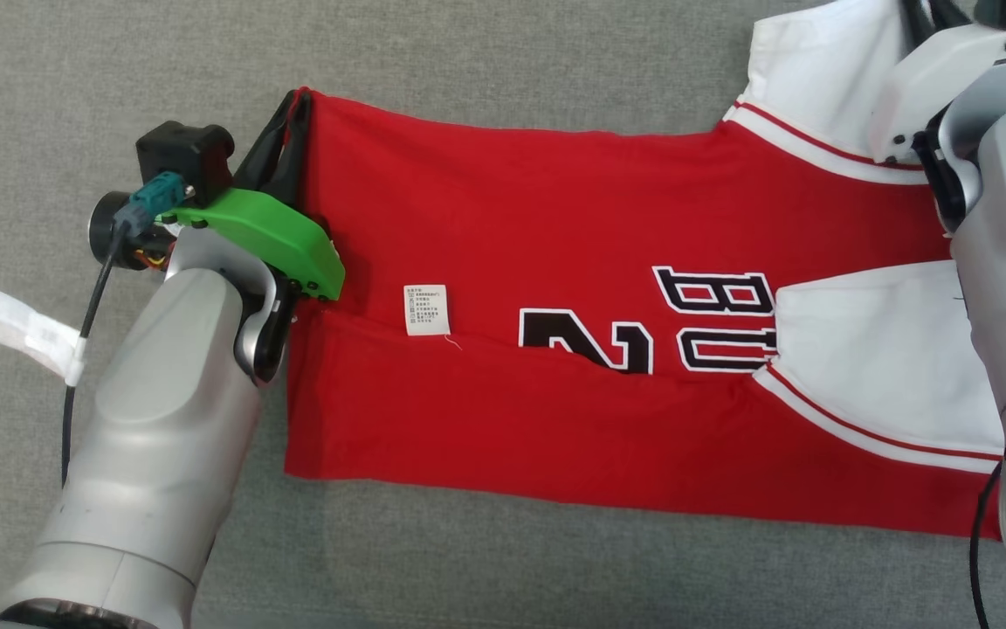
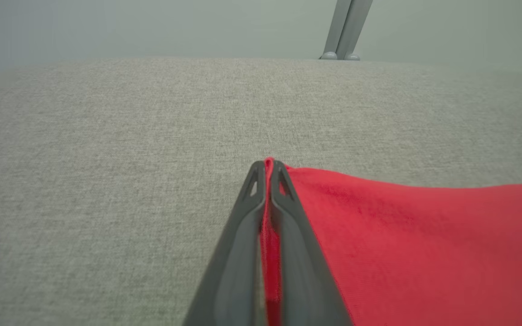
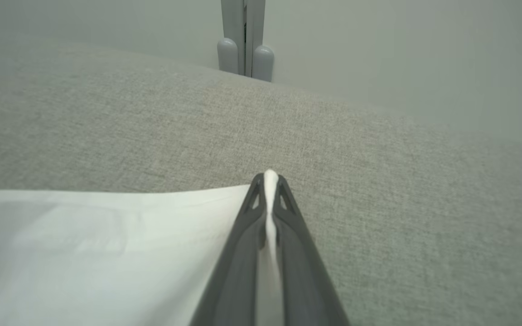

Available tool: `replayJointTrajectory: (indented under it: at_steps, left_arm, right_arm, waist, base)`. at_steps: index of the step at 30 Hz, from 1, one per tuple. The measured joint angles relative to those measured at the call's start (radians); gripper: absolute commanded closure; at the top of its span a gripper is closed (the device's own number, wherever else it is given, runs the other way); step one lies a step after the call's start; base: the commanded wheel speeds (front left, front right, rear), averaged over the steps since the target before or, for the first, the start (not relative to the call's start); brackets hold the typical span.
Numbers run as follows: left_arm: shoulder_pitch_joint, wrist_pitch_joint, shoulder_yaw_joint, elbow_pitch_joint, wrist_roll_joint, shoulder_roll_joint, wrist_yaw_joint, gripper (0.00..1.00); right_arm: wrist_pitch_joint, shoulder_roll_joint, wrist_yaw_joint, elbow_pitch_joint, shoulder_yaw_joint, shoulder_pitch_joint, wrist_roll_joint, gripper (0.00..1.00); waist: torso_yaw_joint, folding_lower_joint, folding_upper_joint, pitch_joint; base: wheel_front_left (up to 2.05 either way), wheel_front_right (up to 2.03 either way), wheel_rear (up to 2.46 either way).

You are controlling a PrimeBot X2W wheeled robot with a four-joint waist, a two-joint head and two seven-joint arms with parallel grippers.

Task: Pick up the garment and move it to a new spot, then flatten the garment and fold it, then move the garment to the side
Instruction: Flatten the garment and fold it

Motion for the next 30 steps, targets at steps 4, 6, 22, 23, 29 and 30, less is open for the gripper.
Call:
replayJointTrajectory:
  at_steps: [4, 6, 22, 23, 29, 30]
  left_arm:
    - [0.047, 0.0, 0.065, -0.076, 0.031, 0.002, 0.0, 1.0]
    - [0.068, -0.001, 0.096, -0.112, 0.049, 0.004, 0.0, 1.0]
    - [0.325, -0.001, 0.222, -0.286, 0.14, 0.002, 0.0, 1.0]
    - [0.342, -0.001, 0.229, -0.291, 0.143, 0.002, 0.0, 1.0]
    - [0.467, -0.001, 0.25, -0.28, 0.159, -0.01, 0.0, 1.0]
    - [0.489, -0.001, 0.255, -0.278, 0.16, -0.014, 0.0, 1.0]
  right_arm:
    - [-0.102, 0.017, 0.0, -0.05, -0.021, 0.0, -0.019, 1.0]
    - [-0.112, 0.02, 0.0, -0.098, -0.037, 0.002, -0.014, 1.0]
    - [-0.116, 0.071, 0.0, -0.531, -0.006, 0.444, 0.239, 1.0]
    - [-0.116, 0.068, 0.0, -0.546, -0.007, 0.479, 0.255, 1.0]
    - [-0.116, 0.076, 0.0, -0.592, -0.017, 0.684, 0.339, 1.0]
    - [-0.116, 0.077, 0.0, -0.592, -0.014, 0.717, 0.351, 1.0]
  waist:
    - [-0.009, 0.0, 0.0, -0.022]
    - [-0.016, 0.0, 0.0, -0.03]
    - [-0.075, 0.0, 0.0, -0.149]
    - [-0.079, 0.0, 0.0, -0.161]
    - [-0.1, 0.0, 0.0, -0.234]
    - [-0.103, 0.0, 0.0, -0.248]
  base:
    - [0.0, 0.0, 0.0]
    - [0.0, 0.0, 0.0]
    - [0.0, 0.0, 0.0]
    - [0.0, 0.0, 0.0]
    - [0.0, 0.0, 0.0]
    - [0.0, 0.0, 0.0]
